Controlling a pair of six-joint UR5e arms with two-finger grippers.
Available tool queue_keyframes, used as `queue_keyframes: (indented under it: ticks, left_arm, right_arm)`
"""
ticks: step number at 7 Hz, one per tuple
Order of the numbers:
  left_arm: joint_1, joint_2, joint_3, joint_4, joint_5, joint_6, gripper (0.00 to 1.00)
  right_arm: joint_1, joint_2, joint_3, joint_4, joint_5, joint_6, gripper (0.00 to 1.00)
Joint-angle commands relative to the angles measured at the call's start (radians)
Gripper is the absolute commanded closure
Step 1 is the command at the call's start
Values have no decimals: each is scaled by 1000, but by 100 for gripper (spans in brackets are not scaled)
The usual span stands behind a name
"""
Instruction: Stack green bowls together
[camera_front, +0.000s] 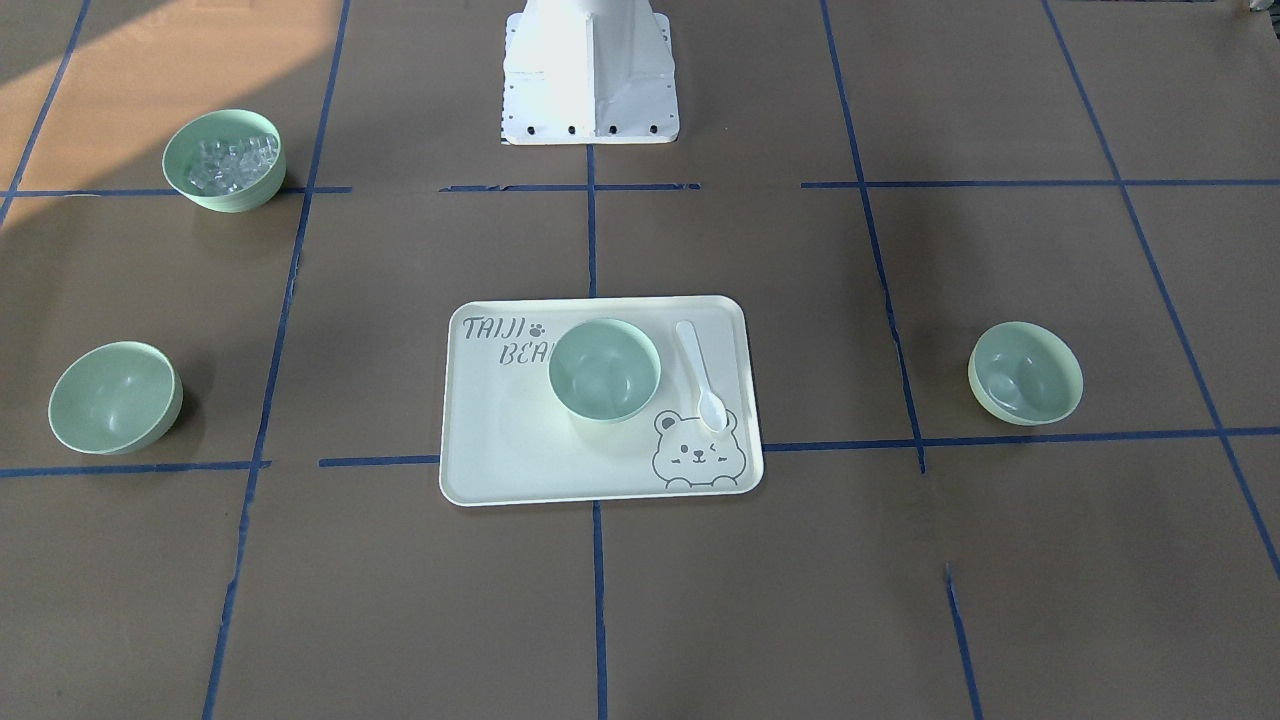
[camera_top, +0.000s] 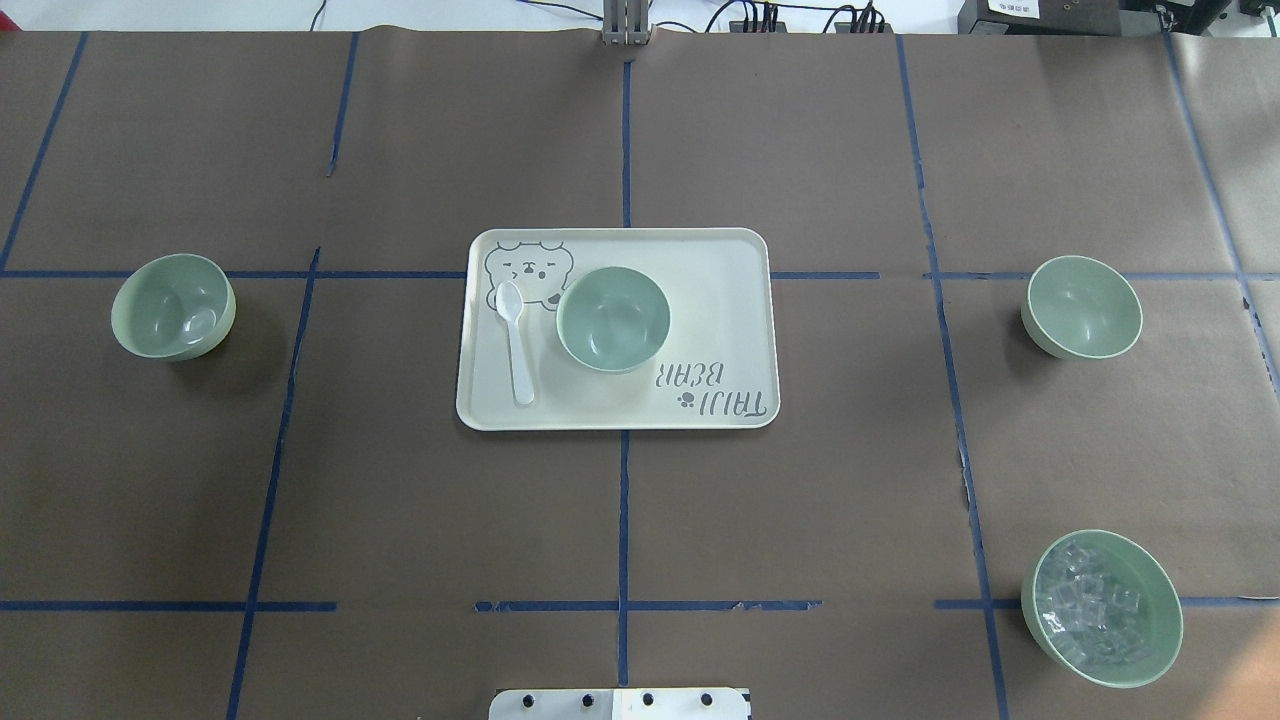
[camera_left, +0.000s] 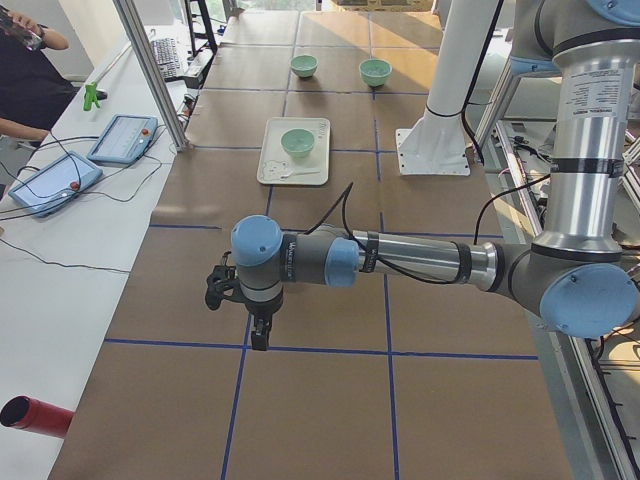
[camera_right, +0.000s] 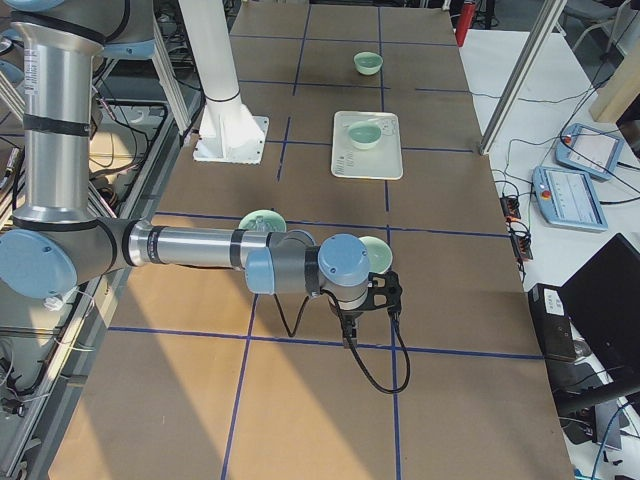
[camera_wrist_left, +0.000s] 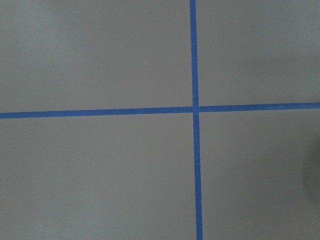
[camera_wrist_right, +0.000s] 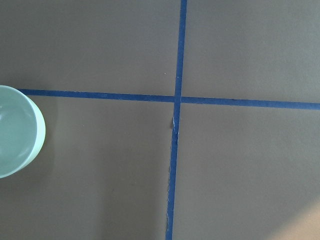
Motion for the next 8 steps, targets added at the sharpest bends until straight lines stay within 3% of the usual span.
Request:
queue_keyframes:
  ticks: [1, 5, 8]
  left_arm:
    - [114, -1, 3, -164, -37, -197, 0]
    - [354, 1, 53, -515, -7, -669, 0]
    - [527, -14, 174, -769, 189, -916, 0]
  right_arm:
    - [-17, 14, 0, 0, 10, 1, 0]
    - [-70, 37, -5, 4, 4, 28, 0]
    - [-71, 40, 0, 9, 7, 111, 0]
